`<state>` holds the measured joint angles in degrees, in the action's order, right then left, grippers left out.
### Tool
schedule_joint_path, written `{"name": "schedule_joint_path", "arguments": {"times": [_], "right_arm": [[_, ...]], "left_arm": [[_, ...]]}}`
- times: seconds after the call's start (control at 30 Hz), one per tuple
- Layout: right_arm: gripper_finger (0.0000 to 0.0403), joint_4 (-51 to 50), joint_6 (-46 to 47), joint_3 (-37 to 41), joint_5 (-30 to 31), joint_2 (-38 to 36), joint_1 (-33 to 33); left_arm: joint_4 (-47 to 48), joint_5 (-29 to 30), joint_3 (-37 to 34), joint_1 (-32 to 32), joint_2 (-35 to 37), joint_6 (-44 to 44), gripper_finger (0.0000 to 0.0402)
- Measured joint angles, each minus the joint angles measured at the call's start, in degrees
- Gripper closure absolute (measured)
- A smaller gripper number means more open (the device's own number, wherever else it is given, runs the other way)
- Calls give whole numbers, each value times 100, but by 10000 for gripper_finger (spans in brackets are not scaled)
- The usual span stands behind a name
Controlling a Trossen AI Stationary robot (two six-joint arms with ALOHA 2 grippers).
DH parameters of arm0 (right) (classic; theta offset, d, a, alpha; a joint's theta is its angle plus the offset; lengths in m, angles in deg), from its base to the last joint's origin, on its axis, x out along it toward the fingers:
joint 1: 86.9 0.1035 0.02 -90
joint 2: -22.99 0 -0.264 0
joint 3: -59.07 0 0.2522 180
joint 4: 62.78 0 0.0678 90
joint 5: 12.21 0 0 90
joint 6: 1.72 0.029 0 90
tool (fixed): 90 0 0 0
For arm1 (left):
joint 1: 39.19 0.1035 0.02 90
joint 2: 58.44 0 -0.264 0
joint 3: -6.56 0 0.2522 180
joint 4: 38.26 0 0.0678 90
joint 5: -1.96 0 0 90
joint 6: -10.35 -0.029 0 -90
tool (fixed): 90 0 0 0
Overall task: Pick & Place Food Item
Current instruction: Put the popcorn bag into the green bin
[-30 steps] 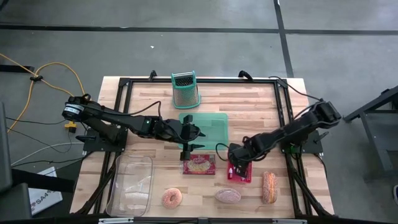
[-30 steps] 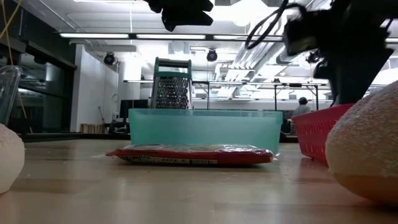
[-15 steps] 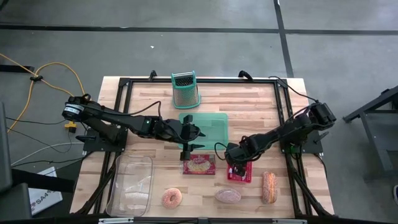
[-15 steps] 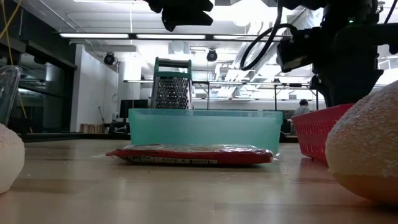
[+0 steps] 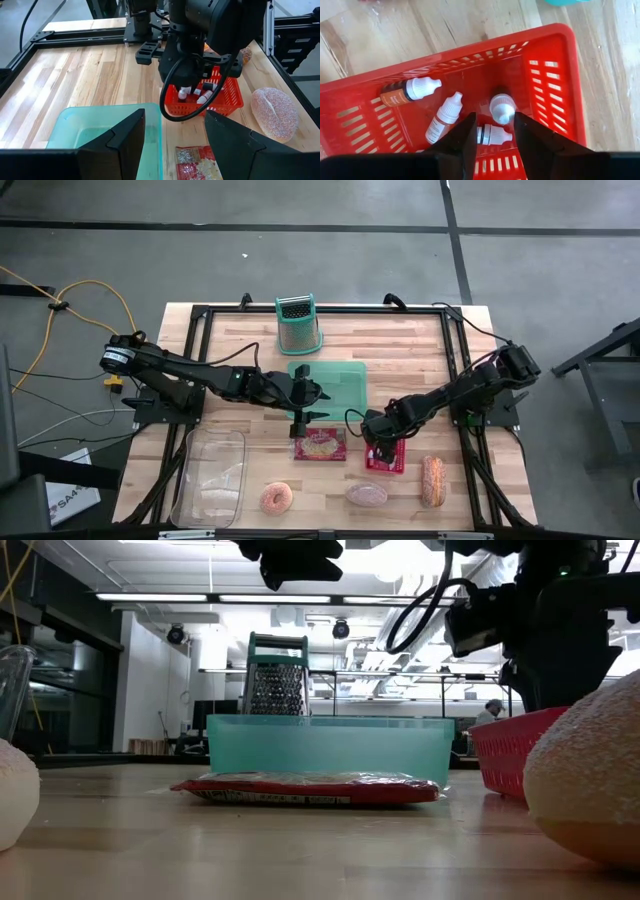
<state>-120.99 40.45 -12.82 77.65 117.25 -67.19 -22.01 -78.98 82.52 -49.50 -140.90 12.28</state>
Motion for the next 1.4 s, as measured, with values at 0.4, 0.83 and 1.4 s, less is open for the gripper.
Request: {"name": "schedule_joint_path", "arguments": {"times": [0.4,0.83,1.4], "right_arm": [[289,14,0,0,-2,-2,-5],[291,-110,-190,-7,-639,-533,-376],[291,-451,-438,-5,-600,-916,-221]], "left_arm": [[0,1,0,0,0,-1,203],[0,-1,0,0,0,-2,203],[-17,-1,0,0,1,-1,203]]}}
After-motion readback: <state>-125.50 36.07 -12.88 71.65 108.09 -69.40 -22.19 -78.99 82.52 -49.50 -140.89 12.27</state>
